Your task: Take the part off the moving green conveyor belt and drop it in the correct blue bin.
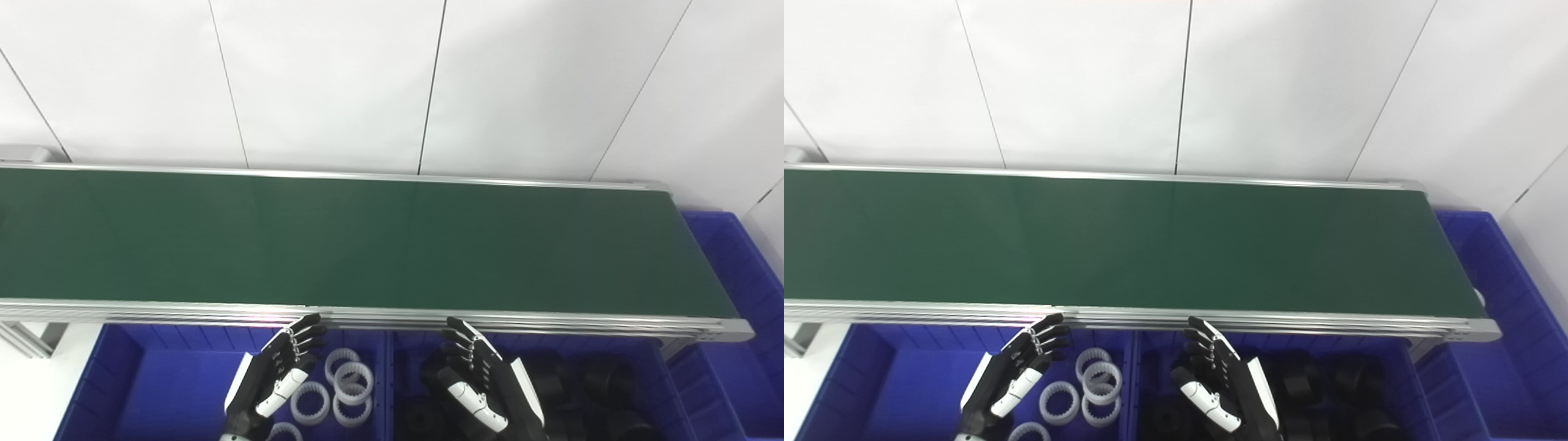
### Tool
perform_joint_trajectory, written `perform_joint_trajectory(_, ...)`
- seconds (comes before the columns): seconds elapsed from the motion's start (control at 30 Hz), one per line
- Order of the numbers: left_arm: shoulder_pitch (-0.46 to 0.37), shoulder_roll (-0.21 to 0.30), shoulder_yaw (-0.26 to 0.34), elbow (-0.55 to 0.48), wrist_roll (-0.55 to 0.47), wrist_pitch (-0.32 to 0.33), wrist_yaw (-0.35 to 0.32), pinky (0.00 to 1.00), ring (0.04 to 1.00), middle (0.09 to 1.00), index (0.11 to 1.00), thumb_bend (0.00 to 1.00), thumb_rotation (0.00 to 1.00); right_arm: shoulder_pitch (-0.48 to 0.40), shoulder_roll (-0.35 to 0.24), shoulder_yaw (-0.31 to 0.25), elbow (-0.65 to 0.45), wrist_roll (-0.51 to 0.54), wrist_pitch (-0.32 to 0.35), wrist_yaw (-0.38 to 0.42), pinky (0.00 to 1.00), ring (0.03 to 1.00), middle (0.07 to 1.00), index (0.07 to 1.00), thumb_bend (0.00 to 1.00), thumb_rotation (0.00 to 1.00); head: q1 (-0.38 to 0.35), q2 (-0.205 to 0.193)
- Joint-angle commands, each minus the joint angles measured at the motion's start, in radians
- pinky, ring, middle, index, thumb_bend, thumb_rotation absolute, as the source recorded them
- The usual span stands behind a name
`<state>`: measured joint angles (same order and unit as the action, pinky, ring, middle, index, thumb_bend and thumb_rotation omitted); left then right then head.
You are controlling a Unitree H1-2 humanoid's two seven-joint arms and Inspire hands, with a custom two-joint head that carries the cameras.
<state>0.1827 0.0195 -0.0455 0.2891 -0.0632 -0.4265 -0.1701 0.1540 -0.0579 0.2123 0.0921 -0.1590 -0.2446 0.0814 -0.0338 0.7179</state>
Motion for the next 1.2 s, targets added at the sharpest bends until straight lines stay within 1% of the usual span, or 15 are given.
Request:
perform_joint_trajectory(0.0,-0.008,0.009,-0.001,-0.030,-0.005,-0.029,-0.003,0.70,0.744,0.787,0.820,0.77,0.64,-0.006,0.005,-0.002,-0.028,0.001,-0.006,-0.001,0.75,0.802,0.835,0.884,0.60,0.64,0.000,0.000)
perform_joint_trajectory(0.47,-0.009,0.008,-0.002,-0.025,-0.007,-0.029,-0.004,0.71,0.744,0.785,0.821,0.77,0.63,-0.007,0.006,-0.003,-0.025,0.003,-0.006,-0.001,0.75,0.803,0.833,0.881,0.60,0.63,0.001,-0.003)
perform_joint_trajectory(0.9,-0.008,0.006,-0.002,-0.029,0.015,-0.028,0.007,0.71,0.745,0.783,0.819,0.79,0.65,-0.009,0.005,-0.003,-0.021,0.003,-0.008,0.001,0.75,0.799,0.833,0.881,0.60,0.64,0.003,-0.005)
perform_joint_trajectory(1.0,-0.010,0.006,-0.001,-0.025,0.007,-0.029,0.003,0.70,0.742,0.782,0.819,0.78,0.65,-0.010,0.005,-0.003,-0.017,0.005,-0.015,0.001,0.75,0.799,0.832,0.881,0.60,0.63,0.004,-0.007)
perform_joint_trajectory(1.13,-0.011,0.005,-0.001,-0.025,0.006,-0.029,0.003,0.70,0.738,0.779,0.820,0.77,0.64,-0.008,0.006,-0.003,-0.022,0.009,-0.007,0.002,0.76,0.805,0.834,0.881,0.60,0.62,0.010,-0.009)
perform_joint_trajectory(1.17,-0.011,0.005,-0.001,-0.023,0.006,-0.031,0.003,0.70,0.738,0.779,0.820,0.77,0.64,-0.008,0.006,-0.003,-0.021,0.009,-0.007,0.002,0.76,0.805,0.834,0.881,0.60,0.62,0.018,-0.015)
